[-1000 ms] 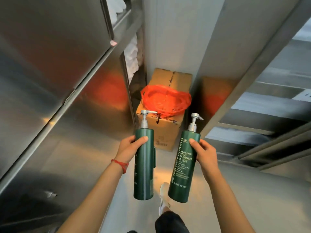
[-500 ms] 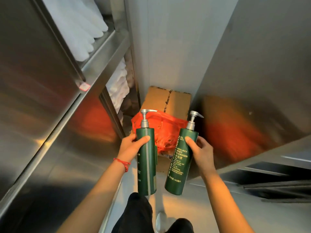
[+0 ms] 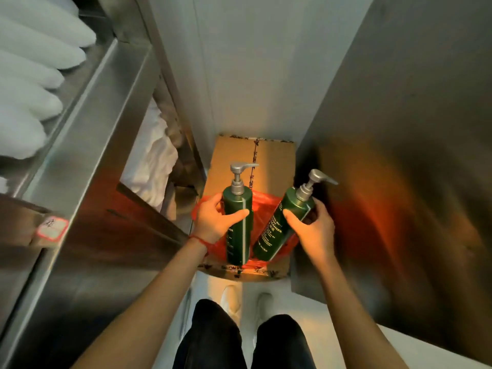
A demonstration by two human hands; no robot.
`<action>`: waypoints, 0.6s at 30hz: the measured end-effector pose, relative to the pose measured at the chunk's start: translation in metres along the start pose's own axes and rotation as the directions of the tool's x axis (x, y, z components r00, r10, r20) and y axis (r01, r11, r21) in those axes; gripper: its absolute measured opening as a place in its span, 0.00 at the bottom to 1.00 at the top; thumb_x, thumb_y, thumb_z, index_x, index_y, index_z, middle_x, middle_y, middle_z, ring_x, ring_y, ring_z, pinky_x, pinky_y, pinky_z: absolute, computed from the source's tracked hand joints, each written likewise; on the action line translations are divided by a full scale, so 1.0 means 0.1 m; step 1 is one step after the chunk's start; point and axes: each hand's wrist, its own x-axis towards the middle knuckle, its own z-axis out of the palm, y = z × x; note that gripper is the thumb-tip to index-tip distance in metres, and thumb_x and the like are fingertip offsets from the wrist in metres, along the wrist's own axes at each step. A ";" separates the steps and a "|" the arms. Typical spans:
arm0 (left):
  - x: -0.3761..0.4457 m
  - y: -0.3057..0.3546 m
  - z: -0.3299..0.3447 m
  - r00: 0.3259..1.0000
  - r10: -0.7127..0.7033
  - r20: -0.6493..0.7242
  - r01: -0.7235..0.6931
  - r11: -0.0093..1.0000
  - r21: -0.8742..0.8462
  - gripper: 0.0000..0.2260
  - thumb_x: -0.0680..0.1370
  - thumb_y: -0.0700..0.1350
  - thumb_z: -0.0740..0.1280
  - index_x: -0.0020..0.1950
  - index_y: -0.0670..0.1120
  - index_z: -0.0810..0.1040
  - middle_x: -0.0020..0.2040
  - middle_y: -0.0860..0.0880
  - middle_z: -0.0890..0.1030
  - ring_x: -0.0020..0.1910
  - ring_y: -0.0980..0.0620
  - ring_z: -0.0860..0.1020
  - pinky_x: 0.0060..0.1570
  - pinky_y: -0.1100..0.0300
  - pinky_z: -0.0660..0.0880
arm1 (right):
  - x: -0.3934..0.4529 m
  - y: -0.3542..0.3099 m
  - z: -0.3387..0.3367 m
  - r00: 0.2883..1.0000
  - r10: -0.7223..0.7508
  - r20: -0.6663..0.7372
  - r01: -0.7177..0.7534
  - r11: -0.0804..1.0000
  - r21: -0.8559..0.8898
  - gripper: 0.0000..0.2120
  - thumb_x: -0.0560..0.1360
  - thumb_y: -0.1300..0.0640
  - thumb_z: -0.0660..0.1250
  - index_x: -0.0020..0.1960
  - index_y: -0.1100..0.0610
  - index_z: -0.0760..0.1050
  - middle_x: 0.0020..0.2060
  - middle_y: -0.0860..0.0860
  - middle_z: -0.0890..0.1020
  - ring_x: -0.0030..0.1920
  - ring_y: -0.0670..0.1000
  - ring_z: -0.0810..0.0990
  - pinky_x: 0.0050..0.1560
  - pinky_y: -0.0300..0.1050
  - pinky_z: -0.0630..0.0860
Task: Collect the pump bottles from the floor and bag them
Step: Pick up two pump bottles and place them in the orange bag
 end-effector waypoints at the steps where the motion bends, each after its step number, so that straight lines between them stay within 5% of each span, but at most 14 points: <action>1: 0.08 -0.04 0.03 1.000 0.007 0.003 -0.007 1.000 0.019 0.18 0.63 0.38 0.77 0.42 0.60 0.79 0.40 0.60 0.82 0.41 0.64 0.80 0.42 0.67 0.76 | 0.07 0.03 0.04 1.000 -0.012 0.001 0.012 1.000 -0.017 0.23 0.60 0.52 0.76 0.52 0.42 0.72 0.44 0.37 0.79 0.46 0.35 0.78 0.49 0.35 0.72; 5: 0.37 -0.18 0.15 1.000 -0.004 0.021 0.001 0.991 0.133 0.20 0.62 0.42 0.77 0.52 0.49 0.77 0.49 0.48 0.81 0.49 0.51 0.78 0.50 0.60 0.74 | 0.33 0.20 0.20 0.998 -0.046 0.040 0.048 0.997 -0.065 0.28 0.60 0.54 0.77 0.57 0.45 0.72 0.49 0.42 0.78 0.49 0.37 0.77 0.49 0.28 0.67; 8: 0.54 -0.31 0.25 0.998 0.049 -0.044 -0.040 0.983 0.182 0.22 0.61 0.39 0.78 0.53 0.41 0.77 0.48 0.47 0.78 0.47 0.51 0.75 0.44 0.76 0.68 | 0.48 0.38 0.32 0.989 -0.129 0.067 0.136 0.986 -0.096 0.30 0.60 0.56 0.77 0.58 0.44 0.70 0.51 0.44 0.76 0.52 0.38 0.74 0.52 0.23 0.65; 10: 0.64 -0.38 0.30 0.997 0.062 -0.041 -0.053 0.981 0.186 0.25 0.61 0.37 0.78 0.56 0.40 0.76 0.50 0.46 0.78 0.50 0.51 0.75 0.45 0.77 0.67 | 0.57 0.49 0.40 0.982 -0.175 0.070 0.182 0.976 -0.123 0.30 0.59 0.55 0.77 0.57 0.43 0.69 0.50 0.44 0.75 0.52 0.35 0.71 0.52 0.19 0.62; 14: 0.79 -0.55 0.34 0.999 0.037 -0.003 -0.036 0.986 0.161 0.27 0.60 0.36 0.78 0.58 0.41 0.75 0.54 0.43 0.79 0.54 0.48 0.76 0.54 0.63 0.70 | 0.70 0.68 0.52 0.983 -0.161 0.089 0.173 0.974 -0.144 0.28 0.58 0.48 0.74 0.55 0.44 0.69 0.49 0.40 0.74 0.52 0.38 0.72 0.53 0.23 0.63; 18: 0.87 -0.69 0.39 0.998 0.060 0.013 -0.062 0.982 0.177 0.29 0.60 0.37 0.79 0.58 0.42 0.75 0.53 0.48 0.77 0.54 0.51 0.75 0.52 0.75 0.68 | 0.76 0.82 0.59 0.984 -0.140 0.108 0.155 0.976 -0.151 0.28 0.58 0.48 0.75 0.55 0.48 0.70 0.50 0.42 0.76 0.53 0.43 0.74 0.55 0.28 0.66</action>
